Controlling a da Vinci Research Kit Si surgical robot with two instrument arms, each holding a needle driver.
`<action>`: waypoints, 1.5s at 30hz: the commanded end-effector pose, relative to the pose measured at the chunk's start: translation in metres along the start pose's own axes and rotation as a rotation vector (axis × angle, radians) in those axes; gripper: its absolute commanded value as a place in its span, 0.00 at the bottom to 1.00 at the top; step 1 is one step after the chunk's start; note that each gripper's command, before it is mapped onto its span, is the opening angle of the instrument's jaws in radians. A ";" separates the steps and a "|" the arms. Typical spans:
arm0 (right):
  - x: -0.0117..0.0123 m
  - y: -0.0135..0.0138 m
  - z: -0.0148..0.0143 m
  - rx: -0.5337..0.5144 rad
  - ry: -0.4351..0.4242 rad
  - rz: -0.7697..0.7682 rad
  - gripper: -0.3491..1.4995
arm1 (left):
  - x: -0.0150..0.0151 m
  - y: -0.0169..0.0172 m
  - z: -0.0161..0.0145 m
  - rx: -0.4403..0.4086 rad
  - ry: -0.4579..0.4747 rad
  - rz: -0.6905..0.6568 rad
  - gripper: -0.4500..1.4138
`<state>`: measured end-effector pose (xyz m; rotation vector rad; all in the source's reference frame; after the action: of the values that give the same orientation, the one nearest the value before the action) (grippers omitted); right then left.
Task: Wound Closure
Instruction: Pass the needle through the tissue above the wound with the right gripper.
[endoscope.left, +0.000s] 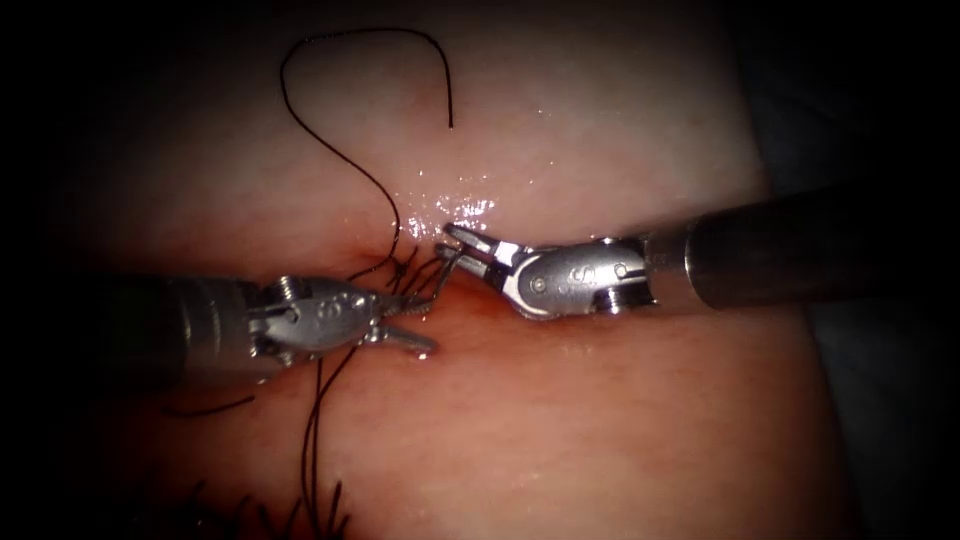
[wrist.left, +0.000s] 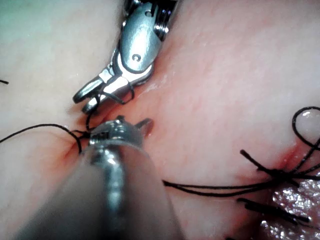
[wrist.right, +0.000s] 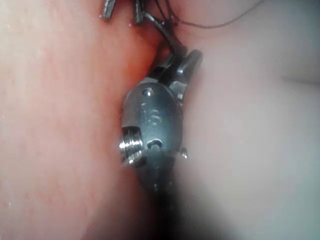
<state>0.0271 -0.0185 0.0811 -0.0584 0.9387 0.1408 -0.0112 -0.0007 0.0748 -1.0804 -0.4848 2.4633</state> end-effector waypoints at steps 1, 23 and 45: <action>-0.0001 -0.0005 0.0008 0.009 -0.009 0.008 0.00 | 0.0000 -0.0001 0.0008 0.000 -0.002 0.001 0.29; -0.0005 -0.0007 0.0015 0.055 -0.041 0.191 0.00 | 0.0002 0.0000 0.0012 0.002 -0.008 0.000 0.32; 0.0129 0.0053 -0.0030 -0.391 0.061 -0.008 0.84 | 0.0000 0.0005 0.0014 0.007 -0.013 0.002 0.33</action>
<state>0.0307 -0.0122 0.0686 -0.4327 0.9575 0.3143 -0.0117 -0.0013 0.0748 -1.0600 -0.4802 2.4741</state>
